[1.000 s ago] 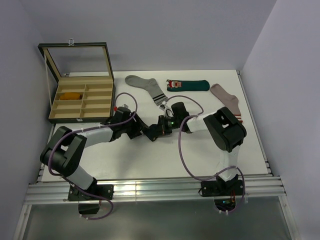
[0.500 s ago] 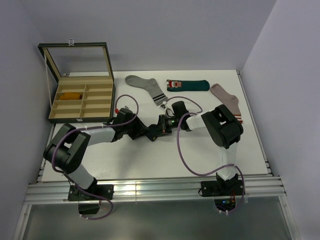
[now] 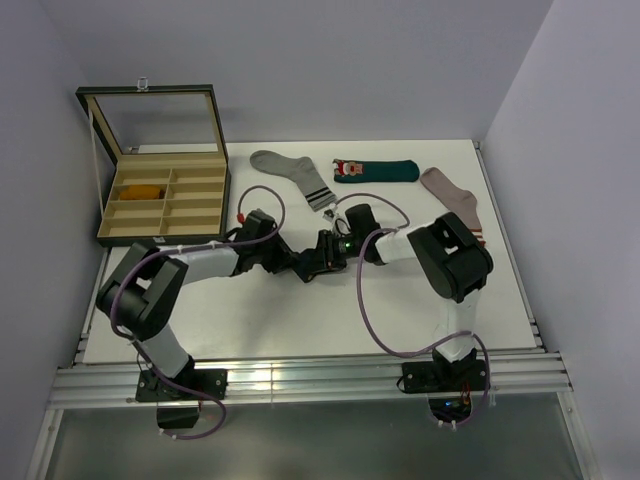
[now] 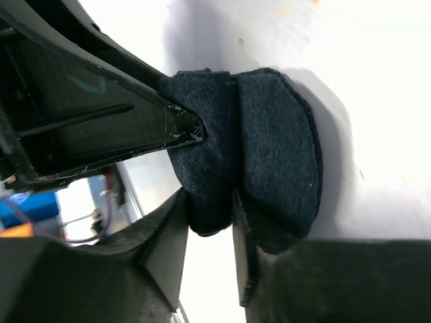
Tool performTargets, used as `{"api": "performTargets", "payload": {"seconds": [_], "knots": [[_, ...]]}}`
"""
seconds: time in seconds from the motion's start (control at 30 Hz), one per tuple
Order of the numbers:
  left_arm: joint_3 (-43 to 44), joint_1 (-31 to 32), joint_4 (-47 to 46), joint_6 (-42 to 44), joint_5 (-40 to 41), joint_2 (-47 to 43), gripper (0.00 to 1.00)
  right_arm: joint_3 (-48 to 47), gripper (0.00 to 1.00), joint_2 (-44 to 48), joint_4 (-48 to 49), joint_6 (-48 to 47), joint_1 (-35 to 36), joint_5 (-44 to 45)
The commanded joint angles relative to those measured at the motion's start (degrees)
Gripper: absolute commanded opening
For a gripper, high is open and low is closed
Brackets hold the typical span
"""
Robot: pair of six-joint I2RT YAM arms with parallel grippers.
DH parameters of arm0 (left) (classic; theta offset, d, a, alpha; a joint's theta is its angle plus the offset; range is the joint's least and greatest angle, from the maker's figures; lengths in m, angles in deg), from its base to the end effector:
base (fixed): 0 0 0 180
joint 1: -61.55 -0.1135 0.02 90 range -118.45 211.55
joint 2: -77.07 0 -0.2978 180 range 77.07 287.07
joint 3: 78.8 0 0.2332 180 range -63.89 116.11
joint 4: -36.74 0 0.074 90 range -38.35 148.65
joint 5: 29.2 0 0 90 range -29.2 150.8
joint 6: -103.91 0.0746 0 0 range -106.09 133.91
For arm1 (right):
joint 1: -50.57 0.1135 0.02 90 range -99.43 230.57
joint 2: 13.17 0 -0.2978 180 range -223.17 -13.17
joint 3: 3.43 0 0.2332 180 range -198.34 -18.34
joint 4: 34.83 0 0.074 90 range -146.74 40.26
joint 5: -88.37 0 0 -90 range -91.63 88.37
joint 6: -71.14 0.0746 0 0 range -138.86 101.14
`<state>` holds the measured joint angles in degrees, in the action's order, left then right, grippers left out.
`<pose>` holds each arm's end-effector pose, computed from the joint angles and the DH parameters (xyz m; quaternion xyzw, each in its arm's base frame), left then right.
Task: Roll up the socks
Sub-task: Roll the sock at the center of the board.
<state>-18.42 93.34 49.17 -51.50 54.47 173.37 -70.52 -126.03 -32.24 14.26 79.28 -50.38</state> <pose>0.2847 -0.1861 0.1620 -0.2511 0.8990 -0.3004 0.1960 0.3135 0.2357 0.1365 -0.1317 0.8416 0.5109 0.1159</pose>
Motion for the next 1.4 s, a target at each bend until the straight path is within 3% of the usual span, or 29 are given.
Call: {"api": "performTargets", "payload": {"seconds": [0.0,0.13,0.17,0.27,0.4,0.73,1.03,1.37], "knots": [[2.2,1.2,9.4,3.5,4.6,4.2,0.13,4.3,0.4,4.8,-7.0,-5.1,0.8,10.1],[8.3,2.7,15.3,6.6,4.7,7.9,0.07,6.8,0.45,16.1,-8.6,-9.2,4.9,23.8],[9.0,2.9,16.3,7.0,5.0,8.3,0.07,8.2,0.45,17.9,-8.4,-9.7,6.0,32.3],[10.6,3.6,18.3,8.4,5.2,8.8,0.06,10.7,0.46,24.4,-7.0,-13.5,11.2,47.1],[13.0,3.6,21.2,10.6,5.7,9.4,0.06,13.0,0.48,28.6,-3.5,-16.3,16.6,58.3],[18.1,3.7,25.5,13.8,5.7,10.3,0.06,9.2,0.52,24.4,-1.2,-23.6,24.6,66.7],[18.2,3.7,24.9,14.1,4.4,11.3,0.06,6.3,0.52,19.6,-1.0,-26.3,28.9,69.1],[19.2,3.7,25.1,14.8,3.4,11.3,0.08,0.8,0.52,11.8,-10.4,-24.9,29.5,71.4]]}}
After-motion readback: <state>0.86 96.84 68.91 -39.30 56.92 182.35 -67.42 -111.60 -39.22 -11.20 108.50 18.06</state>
